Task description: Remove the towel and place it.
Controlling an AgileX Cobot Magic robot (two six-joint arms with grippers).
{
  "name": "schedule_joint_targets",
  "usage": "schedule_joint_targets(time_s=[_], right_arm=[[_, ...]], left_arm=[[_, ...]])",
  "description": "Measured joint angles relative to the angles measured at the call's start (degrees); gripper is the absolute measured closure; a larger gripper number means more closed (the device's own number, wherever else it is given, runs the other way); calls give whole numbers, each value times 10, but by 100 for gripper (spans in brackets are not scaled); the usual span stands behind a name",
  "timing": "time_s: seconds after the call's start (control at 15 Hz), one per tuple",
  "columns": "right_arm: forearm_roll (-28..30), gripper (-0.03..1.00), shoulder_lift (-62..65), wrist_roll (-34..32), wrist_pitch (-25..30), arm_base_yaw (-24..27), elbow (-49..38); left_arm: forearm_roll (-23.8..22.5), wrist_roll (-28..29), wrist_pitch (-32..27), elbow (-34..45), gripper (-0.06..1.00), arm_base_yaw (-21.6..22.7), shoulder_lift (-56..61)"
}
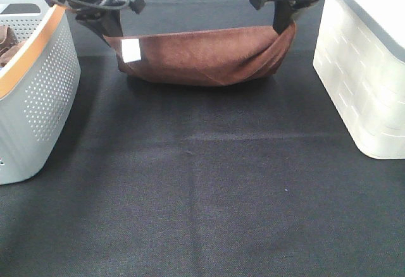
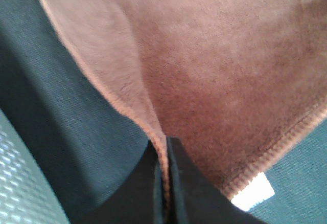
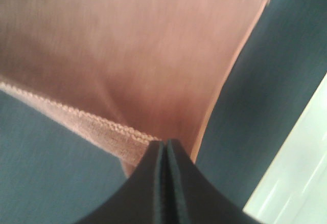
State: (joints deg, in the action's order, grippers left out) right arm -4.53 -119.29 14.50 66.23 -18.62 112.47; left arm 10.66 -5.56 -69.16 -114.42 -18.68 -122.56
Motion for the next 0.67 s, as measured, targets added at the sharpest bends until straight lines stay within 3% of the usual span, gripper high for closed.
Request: schedule_joint_targets(time_s=[0.27, 0.47, 0.67], right_arm=[[-15, 97, 1, -14, 25, 0, -46], [-34, 97, 1, -19, 26, 0, -123], [-41, 97, 1, -19, 23, 0, -194]], left_arm=[[-12, 2, -1, 70, 94, -33, 0], [-43, 8, -2, 132, 94, -65, 0], [-45, 15, -2, 193, 94, -84, 0]])
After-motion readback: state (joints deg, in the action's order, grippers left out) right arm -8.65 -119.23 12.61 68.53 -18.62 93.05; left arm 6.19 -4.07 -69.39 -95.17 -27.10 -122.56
